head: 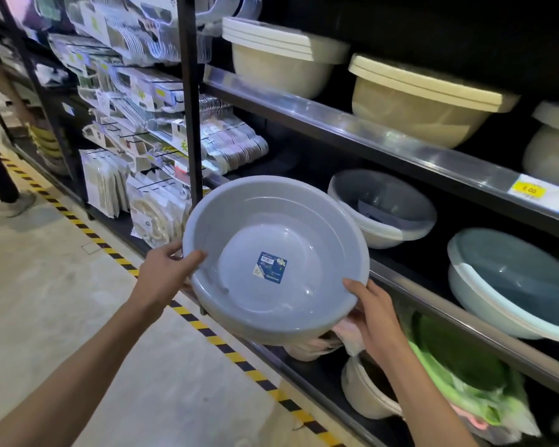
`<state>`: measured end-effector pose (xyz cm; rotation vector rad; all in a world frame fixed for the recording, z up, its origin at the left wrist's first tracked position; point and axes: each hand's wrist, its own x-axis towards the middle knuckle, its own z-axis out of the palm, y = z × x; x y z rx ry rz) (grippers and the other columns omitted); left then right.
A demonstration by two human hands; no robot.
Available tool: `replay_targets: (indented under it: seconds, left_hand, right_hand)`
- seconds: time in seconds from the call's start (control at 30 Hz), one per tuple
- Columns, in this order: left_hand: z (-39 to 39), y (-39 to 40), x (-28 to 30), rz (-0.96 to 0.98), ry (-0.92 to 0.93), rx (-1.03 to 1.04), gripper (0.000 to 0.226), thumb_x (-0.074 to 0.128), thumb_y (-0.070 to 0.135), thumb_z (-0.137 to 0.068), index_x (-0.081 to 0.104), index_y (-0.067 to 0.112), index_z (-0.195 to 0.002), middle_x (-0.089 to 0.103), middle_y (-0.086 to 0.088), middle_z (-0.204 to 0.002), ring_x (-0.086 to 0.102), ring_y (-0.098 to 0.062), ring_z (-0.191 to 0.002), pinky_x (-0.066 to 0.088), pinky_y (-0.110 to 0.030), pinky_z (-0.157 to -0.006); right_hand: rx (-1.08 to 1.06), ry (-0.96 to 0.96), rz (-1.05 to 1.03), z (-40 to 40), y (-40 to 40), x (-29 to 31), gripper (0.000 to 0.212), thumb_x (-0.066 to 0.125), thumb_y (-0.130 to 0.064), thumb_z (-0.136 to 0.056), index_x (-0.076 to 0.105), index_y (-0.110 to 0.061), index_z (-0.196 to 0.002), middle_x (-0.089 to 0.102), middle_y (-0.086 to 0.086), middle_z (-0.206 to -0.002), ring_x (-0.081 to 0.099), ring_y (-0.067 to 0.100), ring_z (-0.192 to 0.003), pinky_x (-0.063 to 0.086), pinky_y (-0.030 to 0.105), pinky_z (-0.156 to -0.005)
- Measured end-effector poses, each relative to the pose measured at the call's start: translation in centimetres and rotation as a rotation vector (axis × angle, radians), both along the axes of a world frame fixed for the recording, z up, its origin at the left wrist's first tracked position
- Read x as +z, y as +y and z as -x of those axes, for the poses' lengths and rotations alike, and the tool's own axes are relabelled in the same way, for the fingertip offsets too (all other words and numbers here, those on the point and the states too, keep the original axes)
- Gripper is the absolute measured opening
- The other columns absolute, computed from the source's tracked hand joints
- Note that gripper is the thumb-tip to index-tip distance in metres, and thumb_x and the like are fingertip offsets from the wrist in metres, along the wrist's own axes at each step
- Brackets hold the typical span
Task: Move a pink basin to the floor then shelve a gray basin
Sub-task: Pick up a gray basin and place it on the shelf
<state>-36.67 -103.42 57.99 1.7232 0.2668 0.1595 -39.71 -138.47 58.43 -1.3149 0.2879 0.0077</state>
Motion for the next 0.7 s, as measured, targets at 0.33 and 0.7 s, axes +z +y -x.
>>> replay_targets:
  seconds: [0.33,0.7]
  left_hand:
    - [-12.6,2.1,0.6,0.064,-0.049,-0.061,0.036,0.076,0.041,-0.073,0.078,0.021,-0.102,0.081,-0.007,-0.088,0.078,-0.032,-0.08,0.062,-0.037,-0.059]
    - [-24.9,6.3,0.6,0.05,-0.076,-0.185,0.031,0.076,0.05,-0.072,0.075,0.039,-0.101,0.08,0.001,-0.094,0.076,-0.023,-0.086,0.063,-0.036,-0.066]
  right_hand:
    - [0.074,-0.069,0.026,-11.8,2.0,0.5,0.032,0.063,-0.018,-0.095,0.063,-0.01,-0.126,0.074,0.012,-0.116,0.071,0.028,-0.105,0.059,0.039,-0.086]
    - [0.016,-0.157,0.026,-22.1,6.6,0.2,0.015,0.062,-0.014,-0.095,0.067,-0.01,-0.109,0.069,-0.009,-0.072,0.063,0.005,-0.063,0.05,0.017,-0.057]
